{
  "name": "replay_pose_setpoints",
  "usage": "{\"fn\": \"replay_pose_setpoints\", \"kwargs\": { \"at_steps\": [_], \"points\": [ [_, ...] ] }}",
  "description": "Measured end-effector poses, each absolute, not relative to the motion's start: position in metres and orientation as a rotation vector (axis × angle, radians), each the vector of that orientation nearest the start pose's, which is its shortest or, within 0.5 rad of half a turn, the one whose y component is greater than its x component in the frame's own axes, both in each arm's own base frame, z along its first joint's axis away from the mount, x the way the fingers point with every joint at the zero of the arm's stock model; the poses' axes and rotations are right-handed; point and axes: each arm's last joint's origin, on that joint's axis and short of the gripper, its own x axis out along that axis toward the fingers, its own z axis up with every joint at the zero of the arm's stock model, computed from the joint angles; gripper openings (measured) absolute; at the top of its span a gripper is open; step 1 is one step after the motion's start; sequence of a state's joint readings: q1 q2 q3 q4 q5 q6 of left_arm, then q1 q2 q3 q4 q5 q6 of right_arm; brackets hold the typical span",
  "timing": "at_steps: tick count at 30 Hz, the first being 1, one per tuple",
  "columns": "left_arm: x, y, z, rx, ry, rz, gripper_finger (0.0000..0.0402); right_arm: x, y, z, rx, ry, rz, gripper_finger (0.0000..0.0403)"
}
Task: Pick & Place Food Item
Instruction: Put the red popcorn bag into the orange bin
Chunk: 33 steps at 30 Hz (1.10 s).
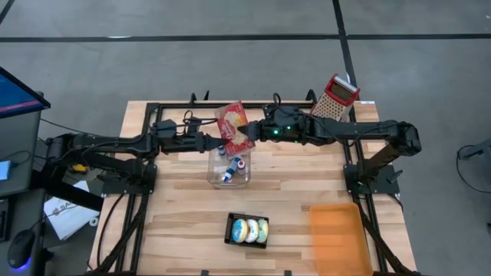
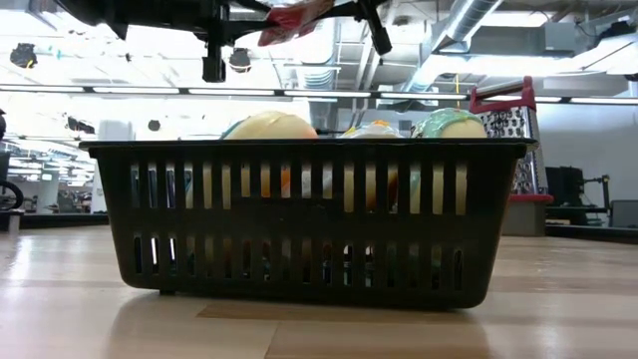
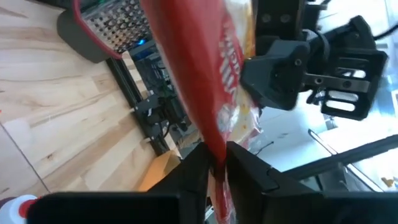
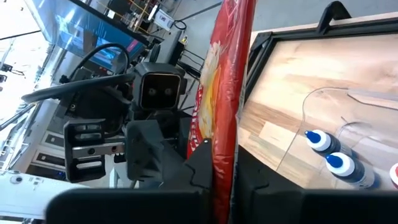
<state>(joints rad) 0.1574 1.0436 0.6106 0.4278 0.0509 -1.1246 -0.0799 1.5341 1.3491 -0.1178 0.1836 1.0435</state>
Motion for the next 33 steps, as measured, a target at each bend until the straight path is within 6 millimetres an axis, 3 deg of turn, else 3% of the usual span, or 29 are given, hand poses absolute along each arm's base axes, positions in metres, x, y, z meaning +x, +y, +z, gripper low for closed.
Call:
{"fn": "replay_pose_setpoints", "kwargs": {
  "at_steps": [6,12,18,22,27,33],
  "points": [
    [0.219,0.033,0.291,-1.031,-0.075,0.079,0.0096,0.352,-0.035,0.353,0.993,0.122,-0.413,0.0010],
    [0.197,0.030,0.292,-0.940,0.020,0.149,0.0137,0.349,-0.041,0.353,0.959,0.142,-0.440,0.0009],
    [0.170,0.030,0.300,-0.836,-0.017,0.274,0.0160,0.335,-0.031,0.343,0.944,0.318,-0.506,0.0009],
    [0.156,0.031,0.306,-0.787,-0.058,0.317,0.0170,0.315,-0.004,0.339,0.967,0.498,-0.534,0.0009],
    [0.149,0.035,0.304,-0.780,-0.043,0.357,0.0172,0.275,0.045,0.337,1.021,0.682,-0.634,0.0008],
    [0.149,0.035,0.304,-0.761,-0.040,0.358,0.0171,0.220,0.112,0.344,1.193,0.647,-0.732,0.0008]
  ]
}}
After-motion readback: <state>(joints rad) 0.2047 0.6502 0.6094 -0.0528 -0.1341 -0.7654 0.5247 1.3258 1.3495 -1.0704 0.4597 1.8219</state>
